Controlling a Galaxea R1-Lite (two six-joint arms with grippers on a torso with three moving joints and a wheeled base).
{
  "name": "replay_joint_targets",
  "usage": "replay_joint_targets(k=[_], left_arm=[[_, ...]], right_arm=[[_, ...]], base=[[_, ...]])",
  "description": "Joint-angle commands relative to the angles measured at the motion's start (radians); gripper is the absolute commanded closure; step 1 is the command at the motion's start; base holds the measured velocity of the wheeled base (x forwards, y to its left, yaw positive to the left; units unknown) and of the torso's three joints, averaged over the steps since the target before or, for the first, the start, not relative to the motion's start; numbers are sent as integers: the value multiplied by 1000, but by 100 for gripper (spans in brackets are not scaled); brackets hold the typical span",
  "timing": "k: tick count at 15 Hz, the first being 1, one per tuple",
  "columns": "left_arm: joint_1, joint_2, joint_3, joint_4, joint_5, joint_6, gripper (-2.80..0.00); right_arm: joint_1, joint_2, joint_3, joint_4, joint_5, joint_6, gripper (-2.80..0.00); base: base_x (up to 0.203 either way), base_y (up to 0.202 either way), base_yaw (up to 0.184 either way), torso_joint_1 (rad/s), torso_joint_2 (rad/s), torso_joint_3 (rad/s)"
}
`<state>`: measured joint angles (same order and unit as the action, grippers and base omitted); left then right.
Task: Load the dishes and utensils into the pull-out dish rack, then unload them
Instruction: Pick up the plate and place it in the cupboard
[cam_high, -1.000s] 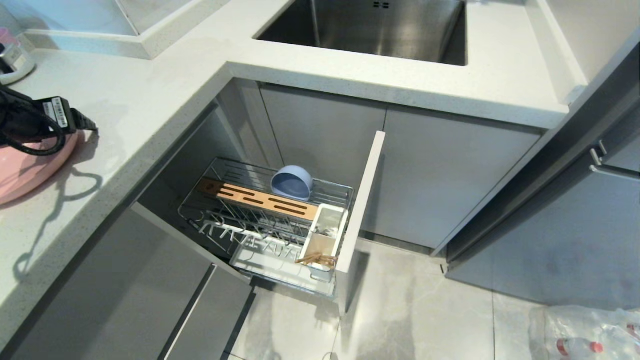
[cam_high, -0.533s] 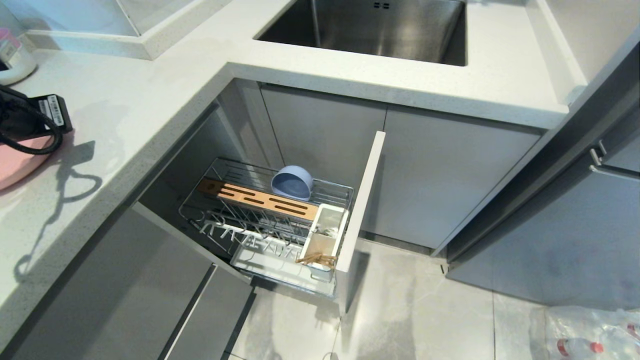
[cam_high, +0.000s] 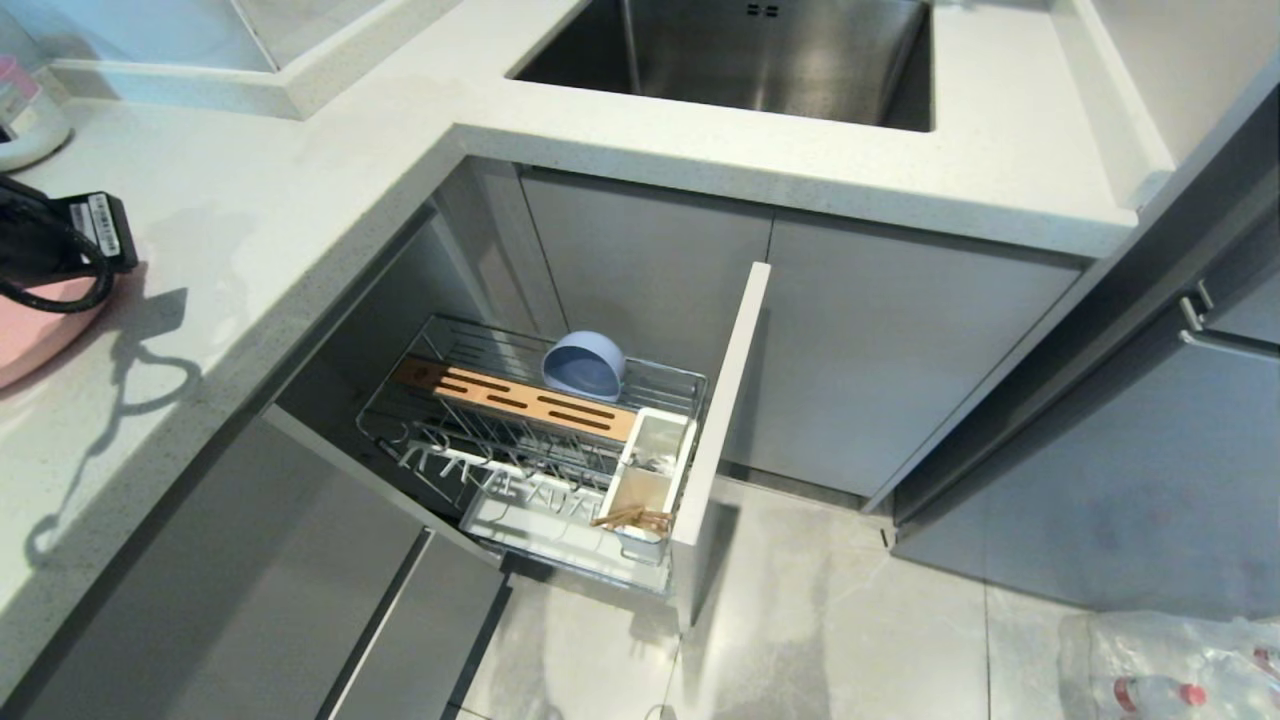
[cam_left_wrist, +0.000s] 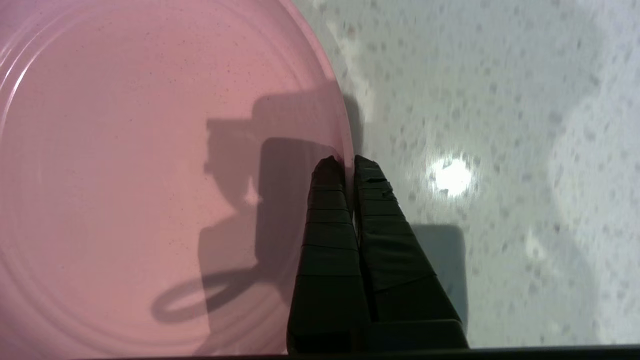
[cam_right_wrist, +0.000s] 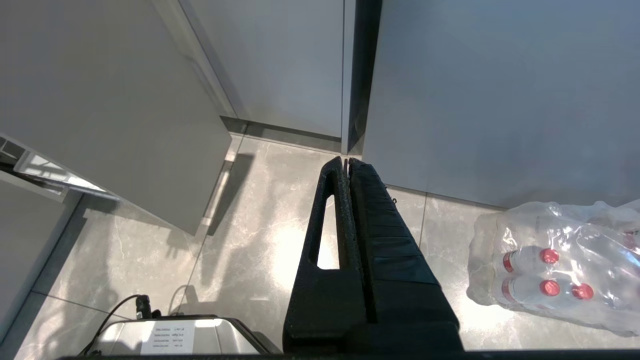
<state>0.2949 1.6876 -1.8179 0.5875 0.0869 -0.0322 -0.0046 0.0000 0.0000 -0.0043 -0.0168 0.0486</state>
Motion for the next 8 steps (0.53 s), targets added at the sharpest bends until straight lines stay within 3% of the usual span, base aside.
replay_joint_targets(k=[1, 6, 8], left_arm=[[3, -32, 0, 25, 4, 6, 0], [-27, -137, 4, 14, 3, -2, 0], [-52, -198, 15, -25, 1, -45, 0]], right_arm=[[0, 2, 0, 0, 0, 1, 0], [0, 2, 0, 0, 0, 1, 0], [0, 2, 0, 0, 0, 1, 0]], base=[[0, 0, 0, 0, 0, 0], [0, 0, 0, 0, 0, 0], [0, 0, 0, 0, 0, 0]])
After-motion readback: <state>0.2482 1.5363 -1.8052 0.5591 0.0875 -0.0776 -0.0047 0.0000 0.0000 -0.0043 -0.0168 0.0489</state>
